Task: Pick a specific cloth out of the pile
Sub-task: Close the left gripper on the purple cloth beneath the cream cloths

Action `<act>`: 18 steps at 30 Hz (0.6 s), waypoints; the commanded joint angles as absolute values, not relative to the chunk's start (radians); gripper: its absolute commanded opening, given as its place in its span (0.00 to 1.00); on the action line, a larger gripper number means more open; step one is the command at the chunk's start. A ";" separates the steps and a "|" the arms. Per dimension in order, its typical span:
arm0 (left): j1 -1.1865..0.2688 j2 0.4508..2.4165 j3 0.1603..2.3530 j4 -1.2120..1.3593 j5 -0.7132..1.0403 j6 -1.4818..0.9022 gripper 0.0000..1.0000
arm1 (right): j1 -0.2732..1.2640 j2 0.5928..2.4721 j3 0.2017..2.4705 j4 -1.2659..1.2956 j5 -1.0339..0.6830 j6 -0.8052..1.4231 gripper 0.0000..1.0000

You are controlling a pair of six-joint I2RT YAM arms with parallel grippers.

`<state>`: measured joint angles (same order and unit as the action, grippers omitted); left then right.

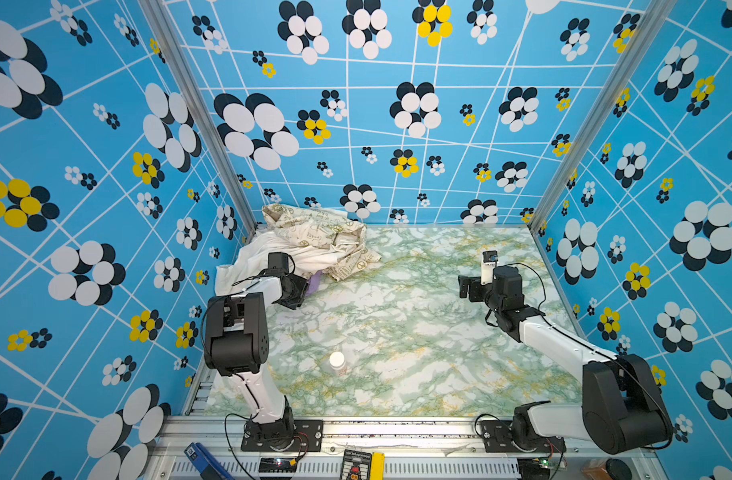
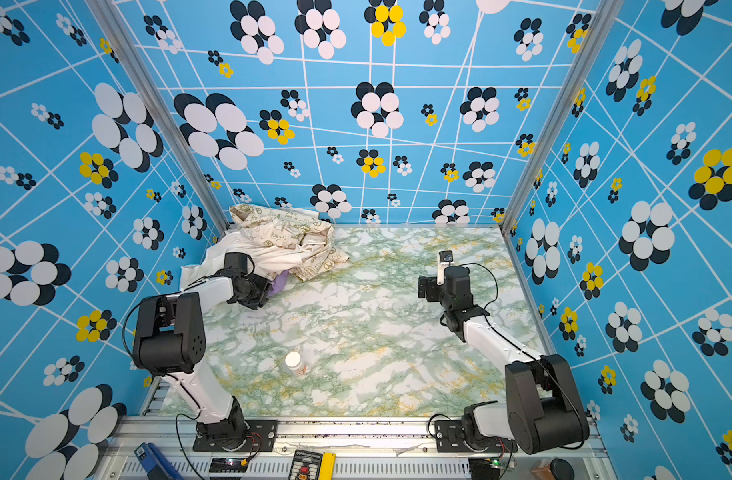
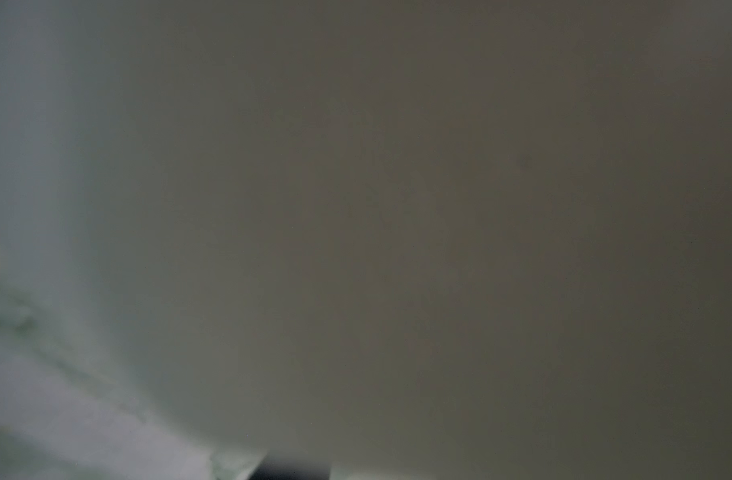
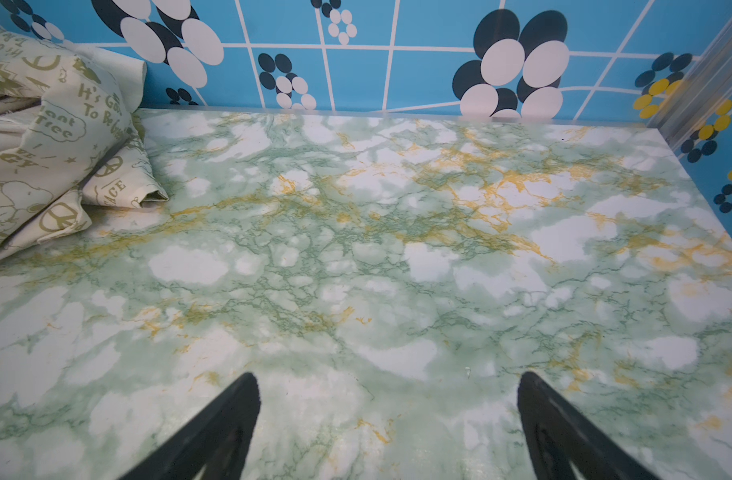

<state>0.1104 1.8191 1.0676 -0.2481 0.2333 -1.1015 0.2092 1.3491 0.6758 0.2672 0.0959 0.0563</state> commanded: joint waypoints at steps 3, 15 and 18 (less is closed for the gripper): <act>0.118 1.849 1.101 -0.195 0.236 -1.085 0.33 | 0.216 1.324 0.659 0.248 0.113 0.059 0.99; 0.120 1.856 1.091 -0.115 0.241 -1.080 0.02 | 0.216 1.366 0.691 0.246 0.088 0.054 0.99; 0.120 1.809 1.086 -0.110 0.238 -1.067 0.00 | 0.216 1.385 0.706 0.250 0.078 0.056 0.99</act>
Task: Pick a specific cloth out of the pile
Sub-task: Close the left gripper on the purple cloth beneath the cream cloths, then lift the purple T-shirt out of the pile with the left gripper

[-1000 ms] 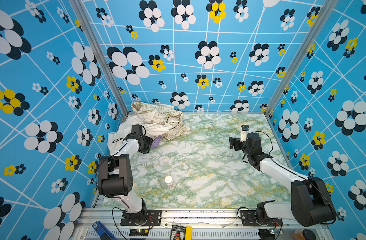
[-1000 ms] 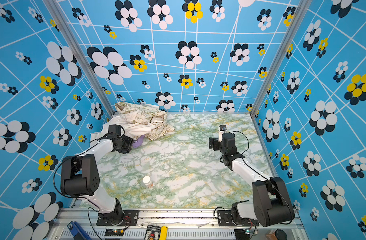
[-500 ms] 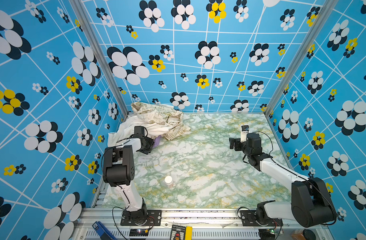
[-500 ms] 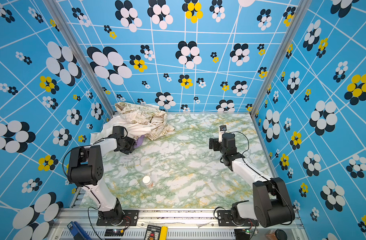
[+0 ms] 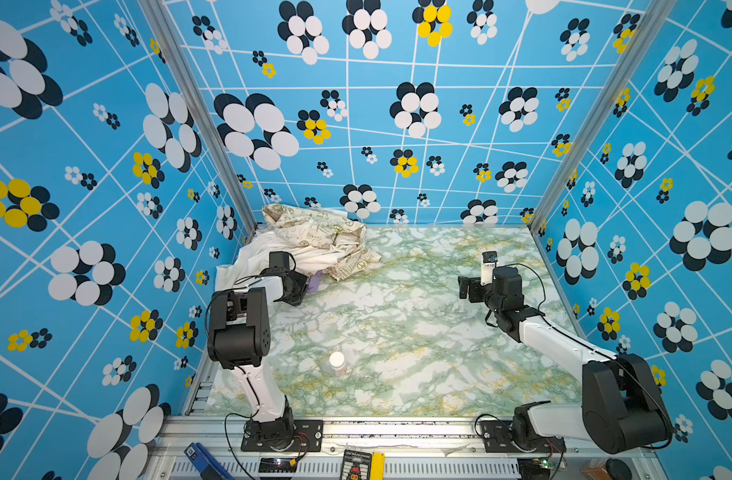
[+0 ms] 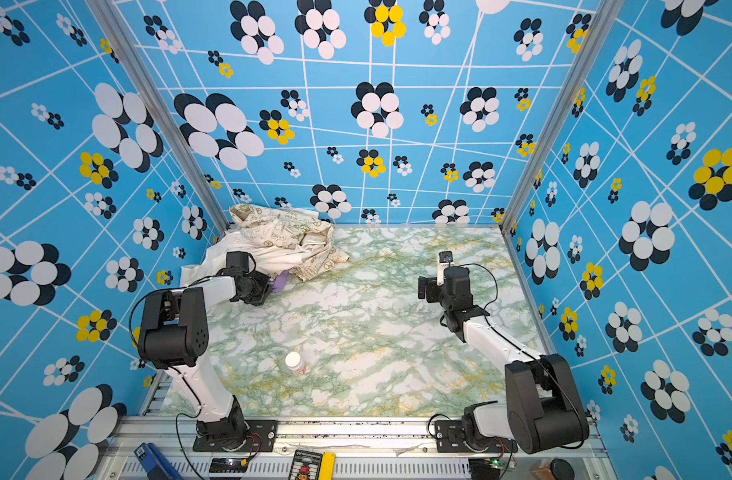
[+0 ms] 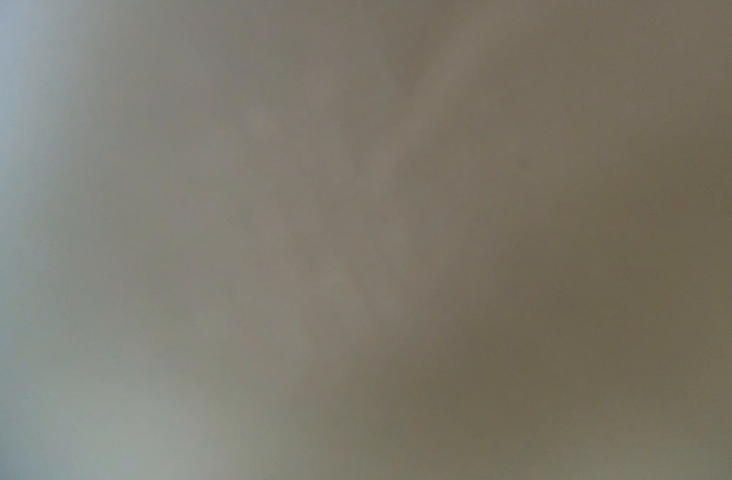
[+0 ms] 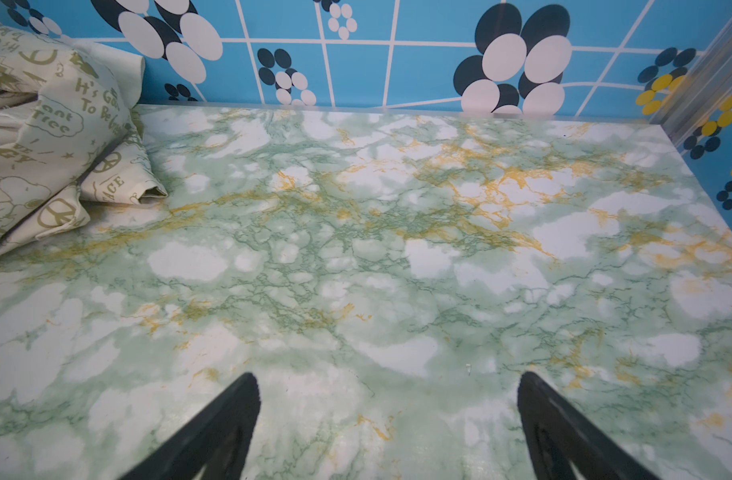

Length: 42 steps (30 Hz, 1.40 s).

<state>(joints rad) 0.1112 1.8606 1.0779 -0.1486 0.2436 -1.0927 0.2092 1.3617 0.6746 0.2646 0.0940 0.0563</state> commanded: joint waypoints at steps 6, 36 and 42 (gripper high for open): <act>0.120 1.728 1.071 -0.096 0.228 -1.063 0.00 | 0.216 1.408 0.725 0.256 0.064 0.068 0.99; 0.116 1.452 1.196 -0.075 0.230 -0.874 0.00 | 0.222 1.374 0.704 0.258 0.094 0.117 0.99; 0.112 1.427 1.231 -0.071 0.243 -0.863 0.00 | 0.227 1.361 0.695 0.252 0.097 0.116 0.99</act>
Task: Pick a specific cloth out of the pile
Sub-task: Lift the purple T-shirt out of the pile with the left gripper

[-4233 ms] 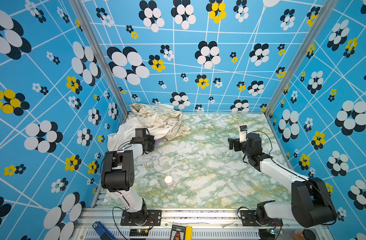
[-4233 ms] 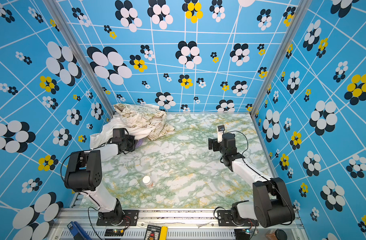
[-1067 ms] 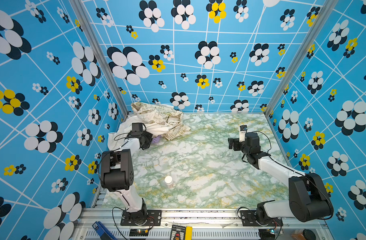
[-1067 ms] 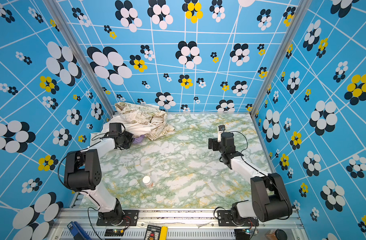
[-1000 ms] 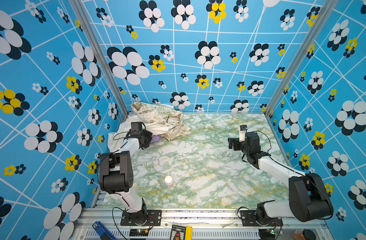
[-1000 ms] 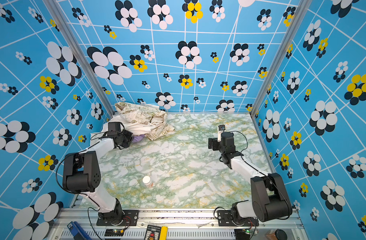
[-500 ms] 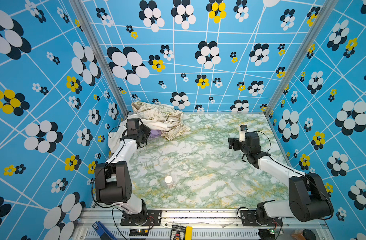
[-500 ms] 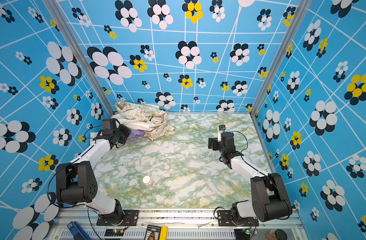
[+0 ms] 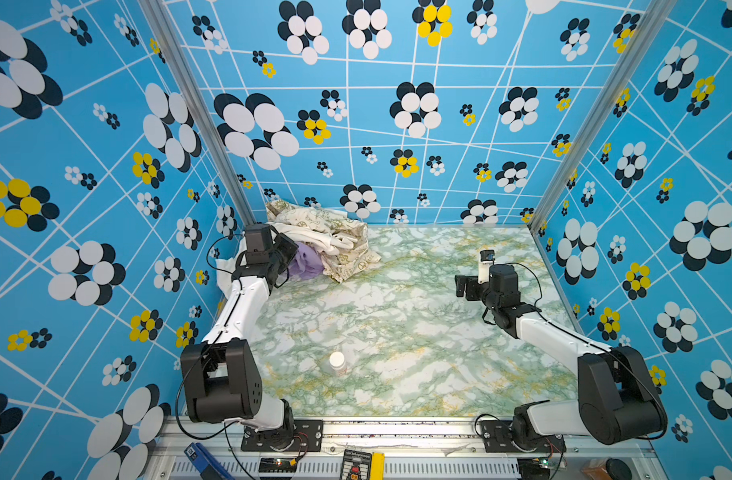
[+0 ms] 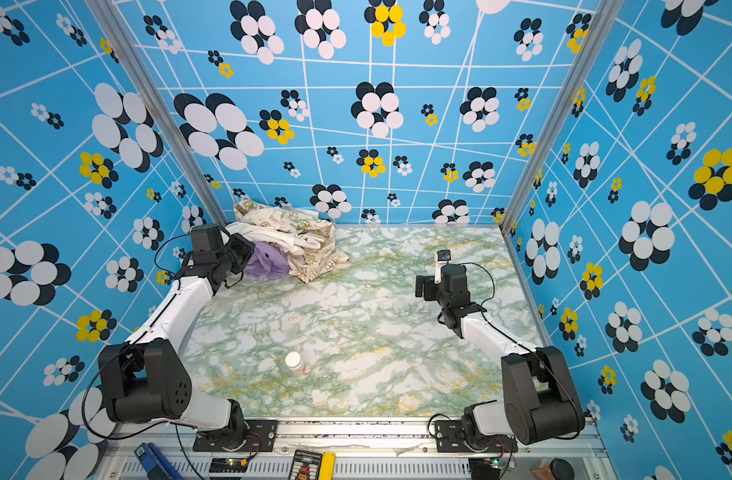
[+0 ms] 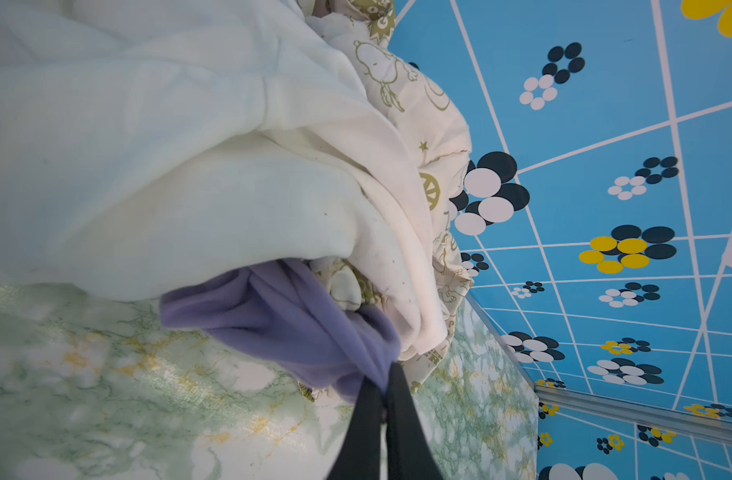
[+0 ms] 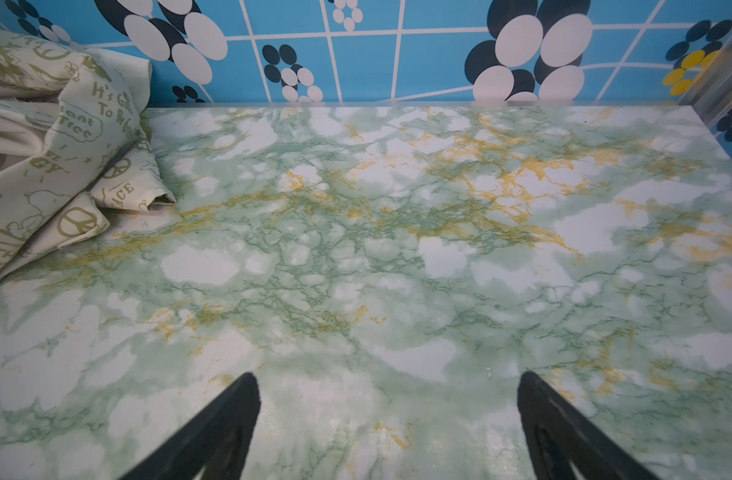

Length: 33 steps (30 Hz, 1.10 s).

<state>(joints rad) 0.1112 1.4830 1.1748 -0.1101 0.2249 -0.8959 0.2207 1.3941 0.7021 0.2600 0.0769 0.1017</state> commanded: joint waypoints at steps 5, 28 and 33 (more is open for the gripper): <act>0.108 1.400 1.254 -0.066 0.251 -0.854 0.00 | 0.227 1.347 0.686 0.252 0.097 0.109 0.99; 0.050 1.361 1.414 -0.127 0.224 -0.718 0.00 | 0.226 1.319 0.650 0.265 0.096 0.098 0.99; 0.001 1.378 1.466 -0.166 0.211 -0.658 0.00 | 0.227 1.327 0.655 0.265 0.092 0.094 0.99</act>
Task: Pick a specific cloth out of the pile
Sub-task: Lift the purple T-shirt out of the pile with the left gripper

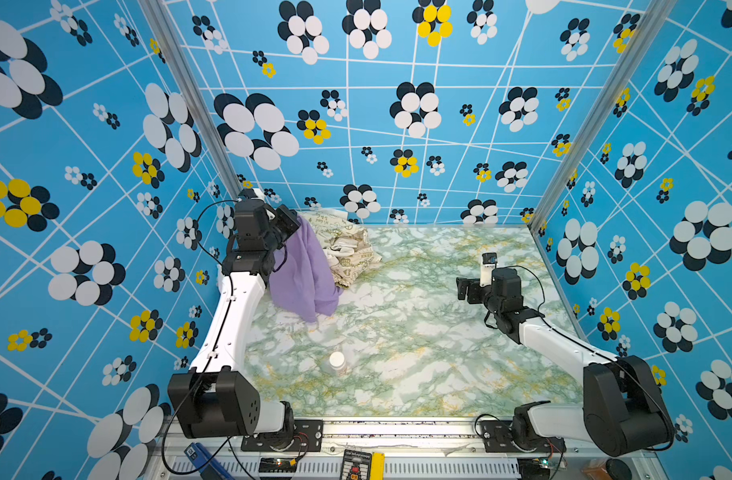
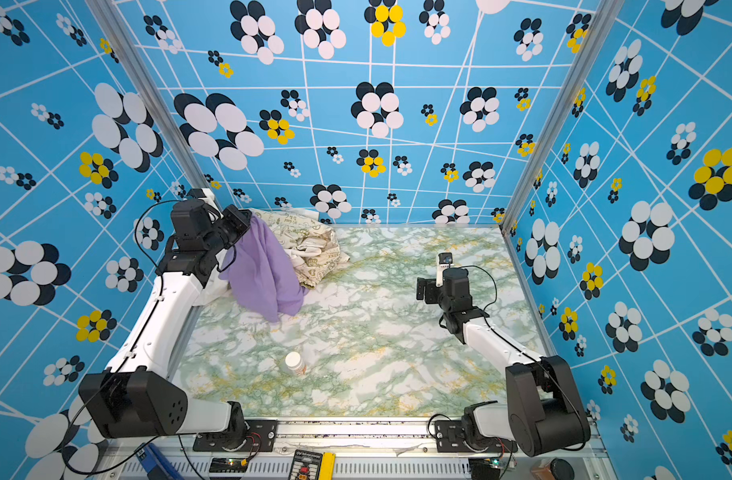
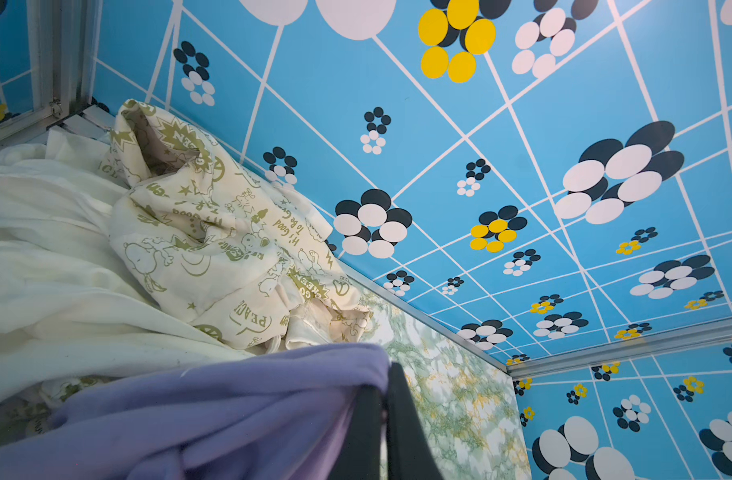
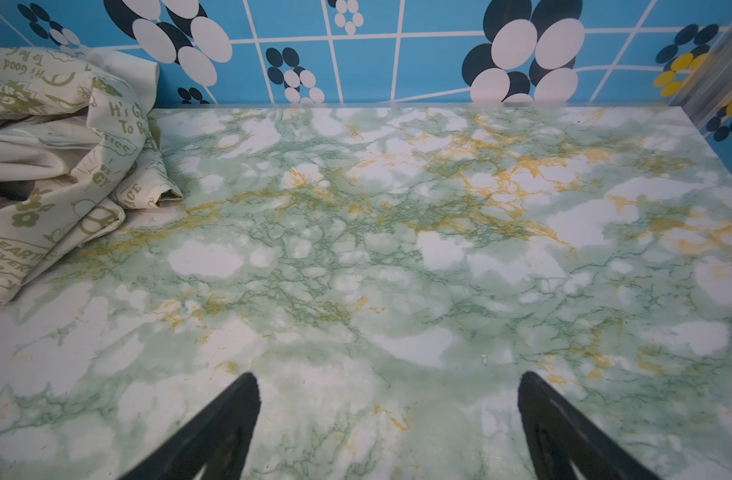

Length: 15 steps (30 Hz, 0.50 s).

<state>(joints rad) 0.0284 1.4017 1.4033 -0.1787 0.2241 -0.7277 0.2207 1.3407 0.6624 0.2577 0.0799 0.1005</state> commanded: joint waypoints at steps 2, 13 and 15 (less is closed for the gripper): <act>-0.029 1.390 1.483 -0.184 0.206 -0.623 0.00 | 0.227 1.331 0.659 0.268 0.090 0.093 0.99; -0.230 1.551 1.599 -0.413 0.156 -0.460 0.00 | 0.227 1.350 0.673 0.268 0.087 0.096 0.99; -0.266 1.589 1.603 -0.438 0.154 -0.443 0.00 | 0.227 1.349 0.672 0.266 0.090 0.098 0.99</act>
